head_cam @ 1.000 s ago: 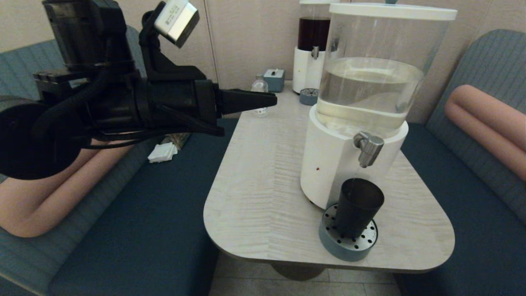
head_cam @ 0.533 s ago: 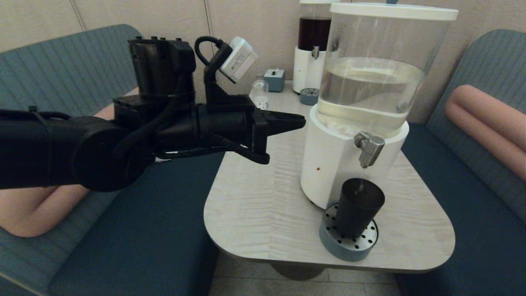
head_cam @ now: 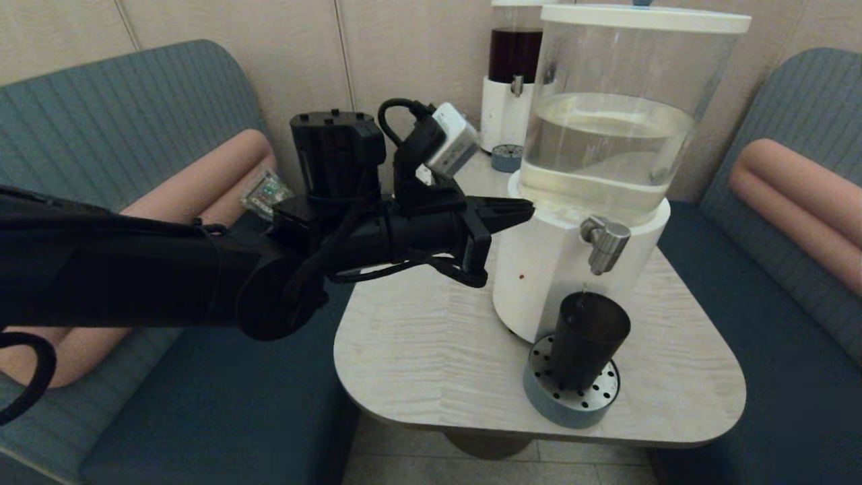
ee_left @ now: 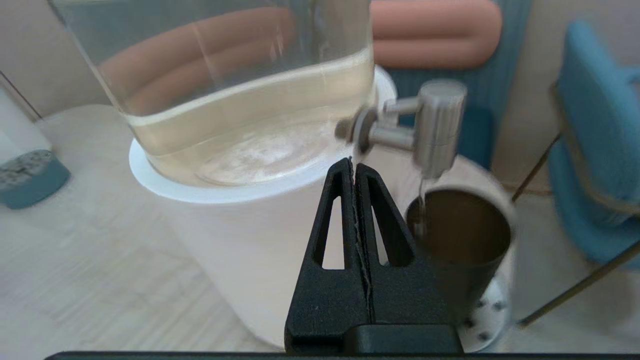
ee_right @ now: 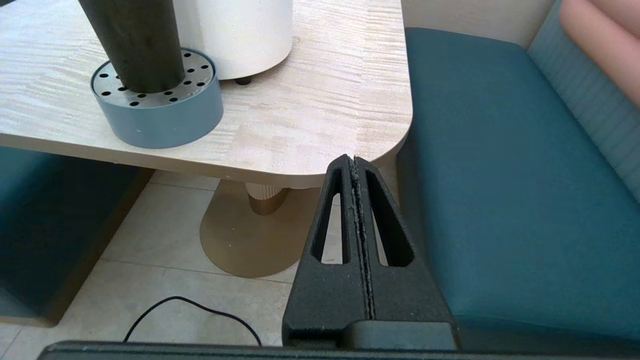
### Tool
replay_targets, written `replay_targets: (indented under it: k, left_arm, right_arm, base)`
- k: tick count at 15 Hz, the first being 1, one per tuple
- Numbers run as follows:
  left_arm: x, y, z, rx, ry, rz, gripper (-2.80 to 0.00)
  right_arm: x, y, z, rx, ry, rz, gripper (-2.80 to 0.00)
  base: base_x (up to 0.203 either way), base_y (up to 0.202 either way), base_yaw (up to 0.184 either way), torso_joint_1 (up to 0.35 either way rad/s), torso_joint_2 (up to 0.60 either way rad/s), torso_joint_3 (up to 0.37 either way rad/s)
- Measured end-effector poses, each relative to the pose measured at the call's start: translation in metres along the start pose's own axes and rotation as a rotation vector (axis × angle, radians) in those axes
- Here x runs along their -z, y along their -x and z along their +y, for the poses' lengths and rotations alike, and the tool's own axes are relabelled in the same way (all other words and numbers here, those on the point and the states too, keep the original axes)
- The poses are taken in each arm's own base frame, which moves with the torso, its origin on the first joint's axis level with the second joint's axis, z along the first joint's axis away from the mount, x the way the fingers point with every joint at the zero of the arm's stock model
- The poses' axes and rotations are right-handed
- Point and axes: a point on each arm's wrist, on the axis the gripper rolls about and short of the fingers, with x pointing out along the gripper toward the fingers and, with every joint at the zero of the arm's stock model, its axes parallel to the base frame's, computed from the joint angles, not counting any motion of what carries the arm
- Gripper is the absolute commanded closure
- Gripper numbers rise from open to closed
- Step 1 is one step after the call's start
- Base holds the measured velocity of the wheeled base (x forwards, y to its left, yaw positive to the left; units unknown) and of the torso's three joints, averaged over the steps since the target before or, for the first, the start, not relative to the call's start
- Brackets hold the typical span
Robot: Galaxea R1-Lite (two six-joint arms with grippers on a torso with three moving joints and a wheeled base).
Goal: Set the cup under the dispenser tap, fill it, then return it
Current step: Turn off the faucet
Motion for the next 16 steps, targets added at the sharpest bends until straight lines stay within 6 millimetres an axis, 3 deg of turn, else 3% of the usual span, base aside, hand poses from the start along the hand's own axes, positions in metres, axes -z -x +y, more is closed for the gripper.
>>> replay_targets:
  k: [16]
  left_arm:
    - [0.006,-0.032,-0.025,0.018,-0.026,-0.032,0.0]
  right_arm:
    - [0.0,0.0,0.0,-0.001,0.0,0.0,0.0]
  base:
    - [0.0,0.0,0.0,0.0,0.0,0.0]
